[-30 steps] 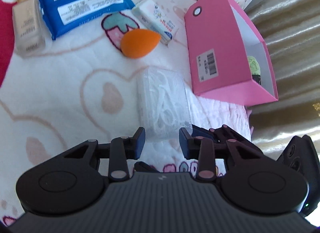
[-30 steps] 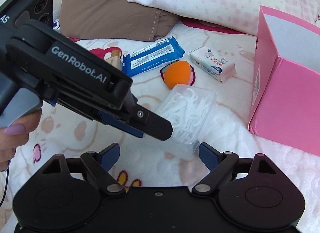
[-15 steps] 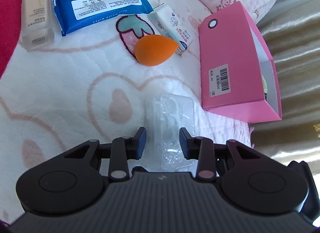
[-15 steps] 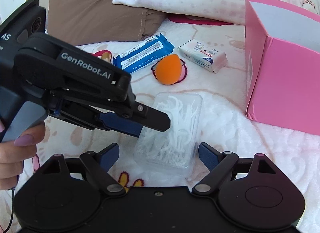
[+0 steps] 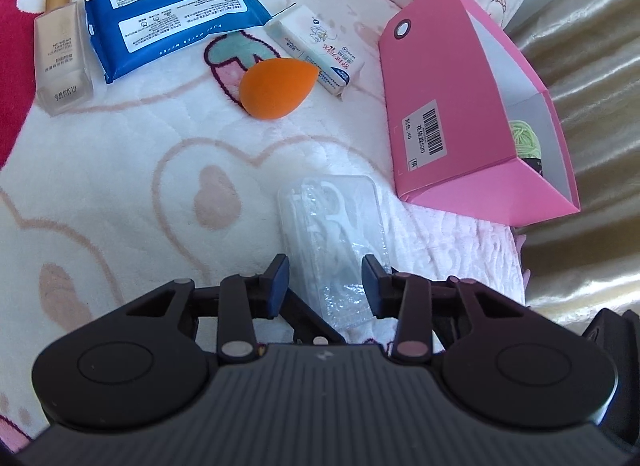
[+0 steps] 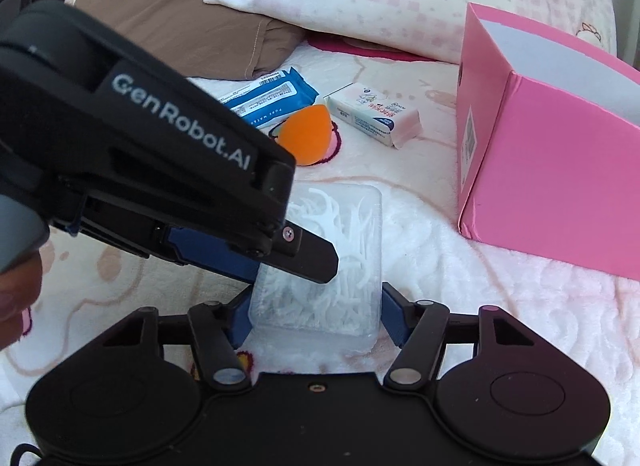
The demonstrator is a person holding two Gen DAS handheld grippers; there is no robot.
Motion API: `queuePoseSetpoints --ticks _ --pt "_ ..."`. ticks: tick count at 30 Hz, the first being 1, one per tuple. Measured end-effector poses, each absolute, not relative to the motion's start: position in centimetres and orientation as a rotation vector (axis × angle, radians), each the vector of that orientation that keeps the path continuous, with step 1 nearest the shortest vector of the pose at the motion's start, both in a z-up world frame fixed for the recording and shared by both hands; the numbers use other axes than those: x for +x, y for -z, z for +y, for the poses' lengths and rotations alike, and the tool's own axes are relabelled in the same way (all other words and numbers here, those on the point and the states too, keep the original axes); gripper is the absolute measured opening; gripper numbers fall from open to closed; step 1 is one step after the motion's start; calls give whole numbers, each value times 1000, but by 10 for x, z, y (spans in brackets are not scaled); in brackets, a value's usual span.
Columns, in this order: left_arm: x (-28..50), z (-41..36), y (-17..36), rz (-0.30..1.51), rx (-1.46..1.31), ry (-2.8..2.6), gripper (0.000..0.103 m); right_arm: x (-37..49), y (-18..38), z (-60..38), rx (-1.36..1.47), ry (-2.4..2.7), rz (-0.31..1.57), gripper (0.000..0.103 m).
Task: Organize objects
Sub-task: 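Grasp the clear floss pick box with the left tool and lift, then carry the floss box with the left tool and lower it into the pink box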
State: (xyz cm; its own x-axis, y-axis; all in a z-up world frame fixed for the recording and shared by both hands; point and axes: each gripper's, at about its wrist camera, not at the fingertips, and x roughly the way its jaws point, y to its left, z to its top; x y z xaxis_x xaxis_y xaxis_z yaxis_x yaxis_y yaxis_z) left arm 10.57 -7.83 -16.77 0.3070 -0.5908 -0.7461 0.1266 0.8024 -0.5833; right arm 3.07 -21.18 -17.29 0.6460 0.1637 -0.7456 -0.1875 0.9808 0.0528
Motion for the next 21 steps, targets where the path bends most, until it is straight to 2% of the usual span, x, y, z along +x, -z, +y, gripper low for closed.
queuePoseSetpoints --ticks 9,21 --pt "78 -83 113 1100 -420 540 36 5 124 -220 11 -213 797 68" --pt "52 -131 -23 950 -240 557 36 -15 18 -271 131 -245 650 68"
